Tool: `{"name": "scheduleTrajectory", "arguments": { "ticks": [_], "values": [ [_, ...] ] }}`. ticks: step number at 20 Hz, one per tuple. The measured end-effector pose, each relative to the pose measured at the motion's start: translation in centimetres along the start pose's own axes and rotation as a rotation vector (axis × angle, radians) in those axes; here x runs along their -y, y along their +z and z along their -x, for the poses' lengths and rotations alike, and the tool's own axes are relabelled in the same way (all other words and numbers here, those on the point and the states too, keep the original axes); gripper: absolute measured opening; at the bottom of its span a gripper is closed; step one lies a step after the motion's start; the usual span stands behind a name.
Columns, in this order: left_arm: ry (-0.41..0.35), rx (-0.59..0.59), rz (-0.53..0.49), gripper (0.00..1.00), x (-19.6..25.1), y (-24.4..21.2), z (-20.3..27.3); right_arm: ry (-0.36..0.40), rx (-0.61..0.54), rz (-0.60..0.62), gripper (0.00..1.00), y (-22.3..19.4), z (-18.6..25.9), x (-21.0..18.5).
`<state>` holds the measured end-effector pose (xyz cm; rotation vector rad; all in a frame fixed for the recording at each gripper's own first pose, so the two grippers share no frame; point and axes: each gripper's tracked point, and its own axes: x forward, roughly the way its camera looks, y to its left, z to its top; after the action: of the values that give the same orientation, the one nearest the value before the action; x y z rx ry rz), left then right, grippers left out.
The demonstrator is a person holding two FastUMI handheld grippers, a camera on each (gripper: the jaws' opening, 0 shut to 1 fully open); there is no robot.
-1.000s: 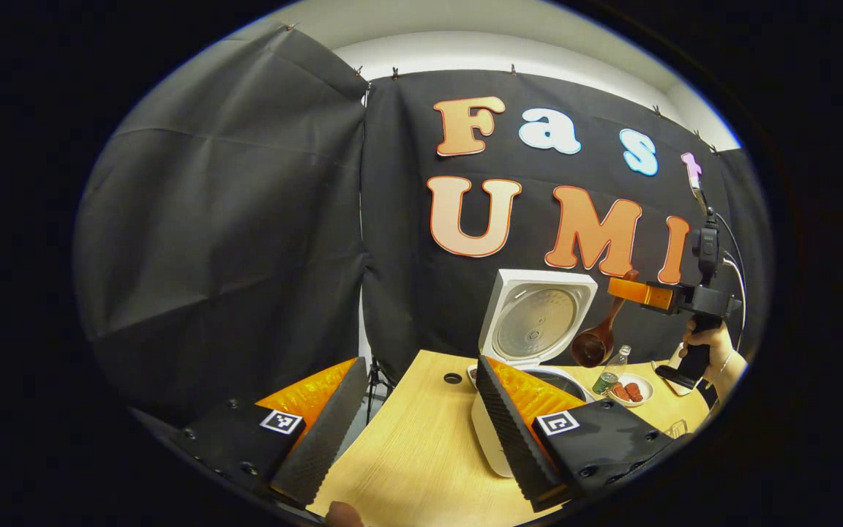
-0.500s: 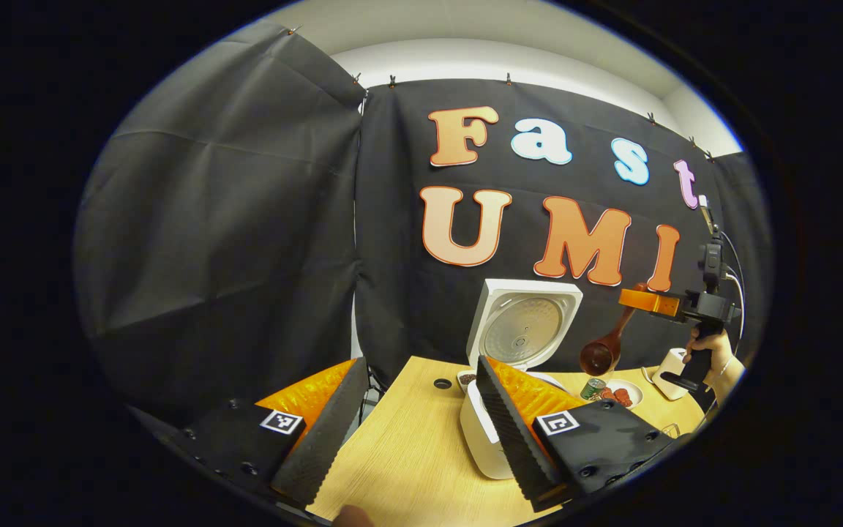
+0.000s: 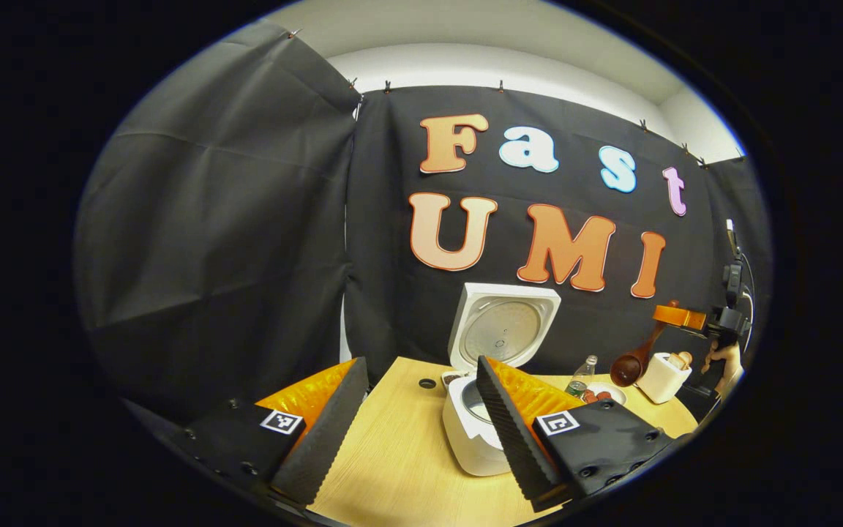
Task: Close the left gripper, press the button to open the rice cooker; take a wooden spoon from the chopstick holder with the right hand, scoop a spoonful of rice and pour it into the rice cooker, then put the wooden spoon back into the chopstick holder.
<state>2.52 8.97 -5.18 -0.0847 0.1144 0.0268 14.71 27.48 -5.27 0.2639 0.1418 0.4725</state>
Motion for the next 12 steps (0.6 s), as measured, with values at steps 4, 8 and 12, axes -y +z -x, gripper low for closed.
{"name": "scheduleTrajectory", "arguments": {
  "ticks": [4, 8, 12],
  "values": [
    [-0.046, 0.004, -0.012, 0.98, 1.9, 0.3, 1.0, -0.071, 0.008, -0.007, 0.10, 0.3, 4.0, 4.2],
    [-0.080, 0.013, -0.020, 1.00, 3.6, 0.5, 1.7, -0.140, -0.001, -0.024, 0.10, -0.6, 7.2, 7.9],
    [-0.100, 0.018, -0.021, 1.00, 5.1, 0.7, 1.8, -0.210, -0.024, -0.068, 0.10, -2.6, 10.1, 11.6]
  ]
}}
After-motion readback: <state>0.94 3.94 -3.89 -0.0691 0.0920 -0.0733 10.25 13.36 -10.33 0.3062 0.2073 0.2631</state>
